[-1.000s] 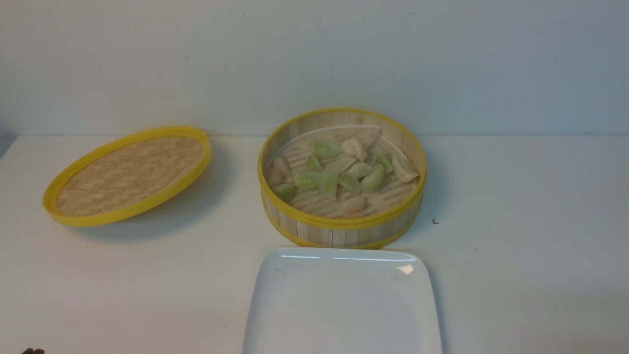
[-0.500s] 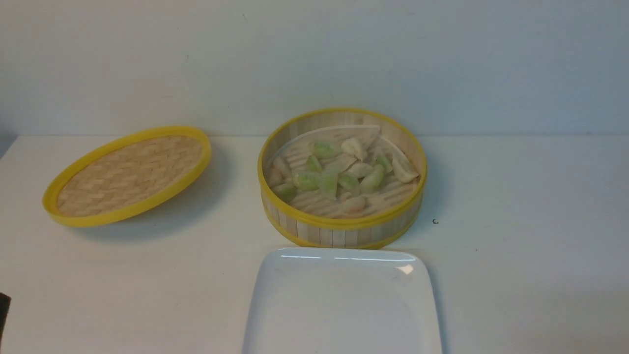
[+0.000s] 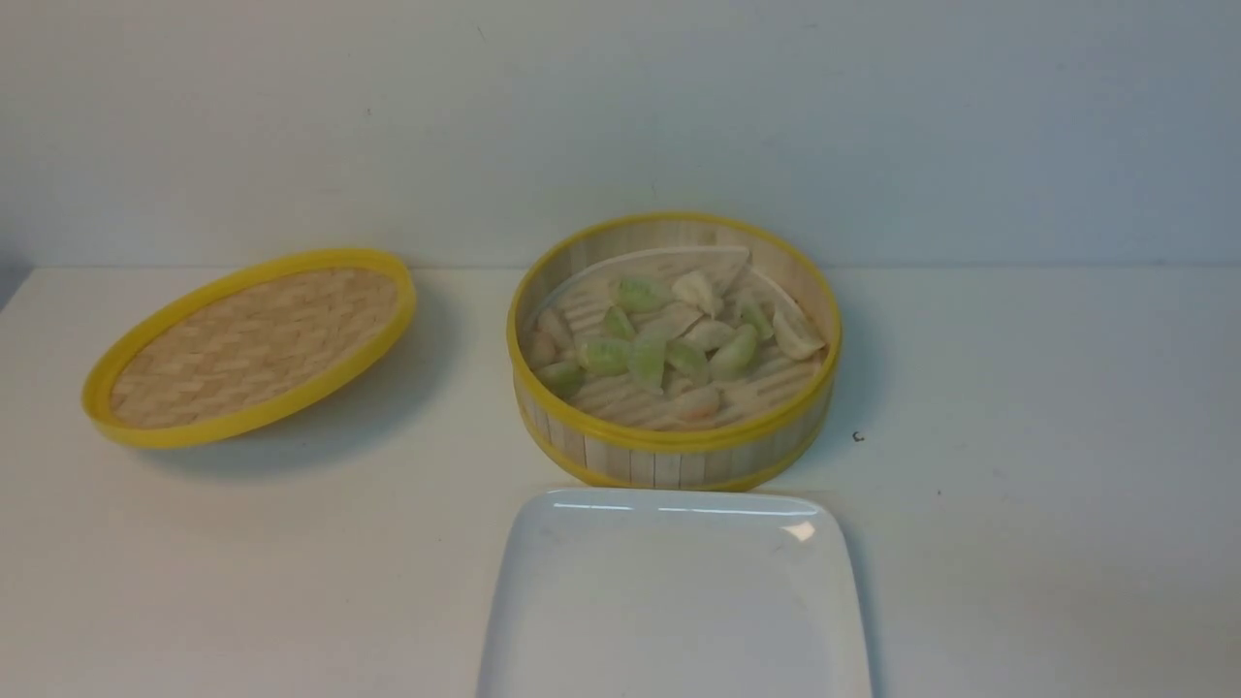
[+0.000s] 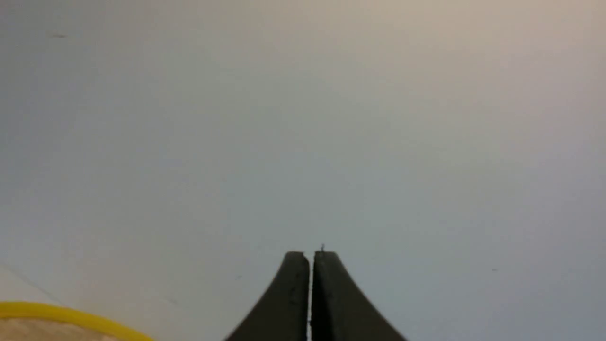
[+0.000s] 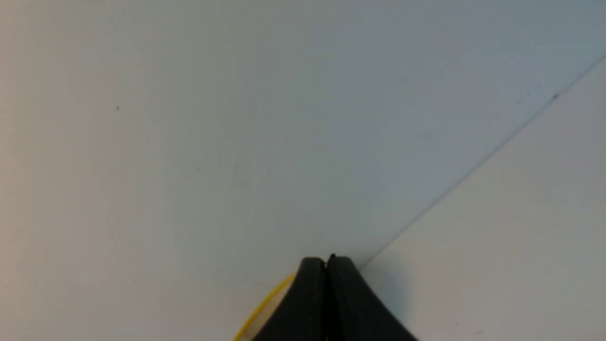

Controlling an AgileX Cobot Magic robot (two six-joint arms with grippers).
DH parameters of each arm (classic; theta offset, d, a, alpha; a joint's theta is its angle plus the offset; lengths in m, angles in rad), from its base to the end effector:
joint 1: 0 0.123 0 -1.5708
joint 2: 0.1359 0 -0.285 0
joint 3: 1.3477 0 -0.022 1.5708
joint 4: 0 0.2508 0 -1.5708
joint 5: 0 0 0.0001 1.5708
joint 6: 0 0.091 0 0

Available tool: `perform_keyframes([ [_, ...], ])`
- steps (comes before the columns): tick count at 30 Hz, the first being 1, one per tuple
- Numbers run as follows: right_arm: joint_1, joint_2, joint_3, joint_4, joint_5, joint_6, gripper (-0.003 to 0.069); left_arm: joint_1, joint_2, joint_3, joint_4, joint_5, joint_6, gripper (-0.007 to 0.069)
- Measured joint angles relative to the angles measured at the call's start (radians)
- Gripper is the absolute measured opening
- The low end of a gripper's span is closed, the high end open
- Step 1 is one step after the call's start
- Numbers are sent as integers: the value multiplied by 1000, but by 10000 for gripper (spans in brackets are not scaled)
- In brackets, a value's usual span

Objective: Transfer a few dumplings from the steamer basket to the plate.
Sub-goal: Use the left arm to grab a dumpling from the steamer

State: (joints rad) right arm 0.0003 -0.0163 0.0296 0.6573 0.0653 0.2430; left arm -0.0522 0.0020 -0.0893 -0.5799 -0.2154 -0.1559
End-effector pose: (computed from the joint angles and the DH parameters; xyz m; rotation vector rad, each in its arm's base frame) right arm 0.0564 0.0037 0.1994 0.6642 1.4517 0.7381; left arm 0.0461 0.0082 0.2588 -0.5065 1.1319 -0.6062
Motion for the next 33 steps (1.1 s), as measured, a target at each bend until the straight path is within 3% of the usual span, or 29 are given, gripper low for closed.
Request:
perform_keyframes([
  [3, 2, 0, -5, 34, 4, 3, -15, 0, 87, -135, 8, 156, 20, -6],
  [7, 12, 15, -145, 6, 157, -80, -15, 0, 327, -355, 34, 486, 106, -6],
  [8, 12, 19, -156, 2, 157, -80, -15, 0, 342, -367, 34, 503, 112, -6],
  [12, 12, 191, -439, -73, 427, -243, -15, 0, 696, -616, 32, 882, 244, -6],
  [15, 12, 355, -590, -126, 605, -294, -15, 0, 890, -724, 16, 1058, 319, -6],
  [19, 12, 575, -778, -212, 824, -363, -15, -32, 1159, -857, 4, 1147, 422, -6],
  [23, 12, 724, -858, -249, 948, -425, -15, -122, 1352, -983, 44, 1148, 447, -6],
  [29, 12, 815, -867, -256, 1022, -464, -15, -268, 1607, -1226, 121, 1140, 447, -6],
  [33, 12, 815, -869, -255, 1030, -468, -15, -311, 1745, -1366, 138, 1140, 451, -6],
])
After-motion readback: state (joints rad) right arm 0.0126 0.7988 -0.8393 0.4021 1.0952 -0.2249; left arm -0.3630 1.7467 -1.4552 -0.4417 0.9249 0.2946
